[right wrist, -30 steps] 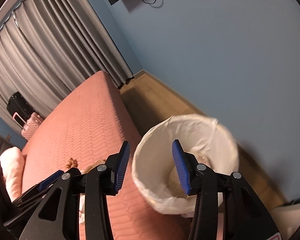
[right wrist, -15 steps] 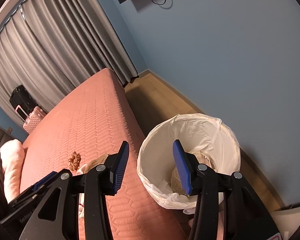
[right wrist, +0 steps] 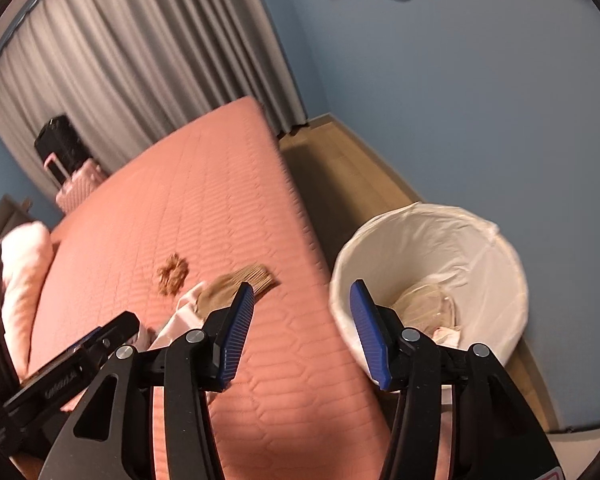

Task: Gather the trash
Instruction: 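Move both open tools back over the remaining clothes on the bed, then grasp the leopard-print strap with the left tool while the right tool grasps a white sock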

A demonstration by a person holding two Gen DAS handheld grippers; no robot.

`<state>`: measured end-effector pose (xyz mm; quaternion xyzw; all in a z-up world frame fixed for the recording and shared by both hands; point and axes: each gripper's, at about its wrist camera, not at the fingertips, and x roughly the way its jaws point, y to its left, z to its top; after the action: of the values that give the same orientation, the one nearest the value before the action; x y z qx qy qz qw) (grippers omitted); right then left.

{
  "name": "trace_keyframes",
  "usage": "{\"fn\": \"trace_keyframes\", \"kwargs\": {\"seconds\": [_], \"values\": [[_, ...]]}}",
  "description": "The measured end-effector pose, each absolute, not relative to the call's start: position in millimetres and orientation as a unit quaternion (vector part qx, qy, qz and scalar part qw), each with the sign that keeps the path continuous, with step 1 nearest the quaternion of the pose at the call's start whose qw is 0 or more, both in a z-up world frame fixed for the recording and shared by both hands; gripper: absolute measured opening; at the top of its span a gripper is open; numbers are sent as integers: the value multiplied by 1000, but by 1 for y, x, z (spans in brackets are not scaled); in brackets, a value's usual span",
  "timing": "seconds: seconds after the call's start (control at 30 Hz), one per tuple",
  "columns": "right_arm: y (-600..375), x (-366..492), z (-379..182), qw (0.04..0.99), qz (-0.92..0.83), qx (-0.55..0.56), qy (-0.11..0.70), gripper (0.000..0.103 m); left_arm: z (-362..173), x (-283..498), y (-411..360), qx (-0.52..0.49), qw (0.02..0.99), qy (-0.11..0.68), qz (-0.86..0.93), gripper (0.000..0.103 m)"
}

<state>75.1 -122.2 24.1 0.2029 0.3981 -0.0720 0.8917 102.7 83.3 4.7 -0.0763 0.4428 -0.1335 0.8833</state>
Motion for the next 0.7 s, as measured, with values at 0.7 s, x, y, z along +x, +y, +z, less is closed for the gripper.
{"fn": "trace_keyframes", "kwargs": {"seconds": [0.7], "values": [[23, 130, -64, 850, 22, 153, 504, 50, -94, 140, 233, -153, 843, 514, -44, 66]]}}
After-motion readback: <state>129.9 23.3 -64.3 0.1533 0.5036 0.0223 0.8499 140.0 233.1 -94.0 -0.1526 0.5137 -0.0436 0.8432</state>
